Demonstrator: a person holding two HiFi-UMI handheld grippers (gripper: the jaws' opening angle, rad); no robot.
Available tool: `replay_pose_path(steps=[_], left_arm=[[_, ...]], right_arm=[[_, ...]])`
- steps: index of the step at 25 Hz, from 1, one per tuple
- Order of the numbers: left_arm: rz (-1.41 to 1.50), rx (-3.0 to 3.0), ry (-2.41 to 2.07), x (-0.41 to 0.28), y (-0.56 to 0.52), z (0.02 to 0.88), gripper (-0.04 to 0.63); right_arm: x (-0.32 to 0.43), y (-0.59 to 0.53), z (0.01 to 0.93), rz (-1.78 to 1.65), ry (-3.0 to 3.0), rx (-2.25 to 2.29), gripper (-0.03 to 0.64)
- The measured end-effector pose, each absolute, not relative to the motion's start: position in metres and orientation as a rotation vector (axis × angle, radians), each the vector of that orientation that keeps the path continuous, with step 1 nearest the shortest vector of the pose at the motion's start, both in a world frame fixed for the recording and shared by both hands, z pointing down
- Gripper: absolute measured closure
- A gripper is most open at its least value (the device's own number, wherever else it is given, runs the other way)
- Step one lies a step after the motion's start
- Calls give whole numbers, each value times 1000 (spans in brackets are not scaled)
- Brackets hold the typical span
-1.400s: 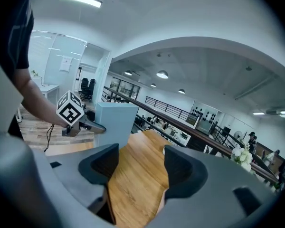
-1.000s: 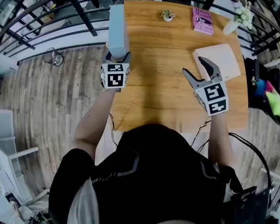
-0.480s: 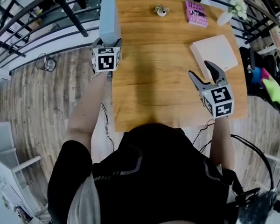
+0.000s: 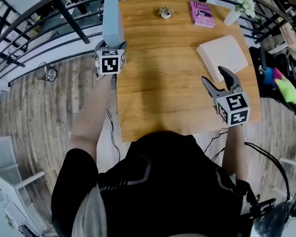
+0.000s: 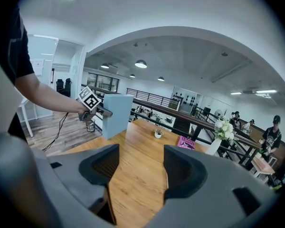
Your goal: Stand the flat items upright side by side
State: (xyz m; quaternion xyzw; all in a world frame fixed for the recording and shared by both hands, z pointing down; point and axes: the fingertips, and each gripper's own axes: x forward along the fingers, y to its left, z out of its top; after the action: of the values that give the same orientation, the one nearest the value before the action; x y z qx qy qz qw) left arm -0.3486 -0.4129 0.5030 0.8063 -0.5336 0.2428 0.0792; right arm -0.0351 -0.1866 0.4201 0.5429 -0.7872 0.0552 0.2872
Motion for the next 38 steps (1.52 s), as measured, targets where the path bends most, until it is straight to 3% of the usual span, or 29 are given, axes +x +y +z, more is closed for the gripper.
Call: replay_pose_path(steps=[13, 19, 38], left_arm=[[414, 2396, -1722, -365, -356, 441, 245], [339, 2390, -1748, -339, -318, 418, 245], [401, 2649, -1403, -111, -257, 394, 245]], right_arm=[[11, -186, 401, 164, -2155, 1549, 314], [55, -179, 396, 168, -2176, 1570, 314], [231, -158, 407, 198, -2153, 1661, 299]])
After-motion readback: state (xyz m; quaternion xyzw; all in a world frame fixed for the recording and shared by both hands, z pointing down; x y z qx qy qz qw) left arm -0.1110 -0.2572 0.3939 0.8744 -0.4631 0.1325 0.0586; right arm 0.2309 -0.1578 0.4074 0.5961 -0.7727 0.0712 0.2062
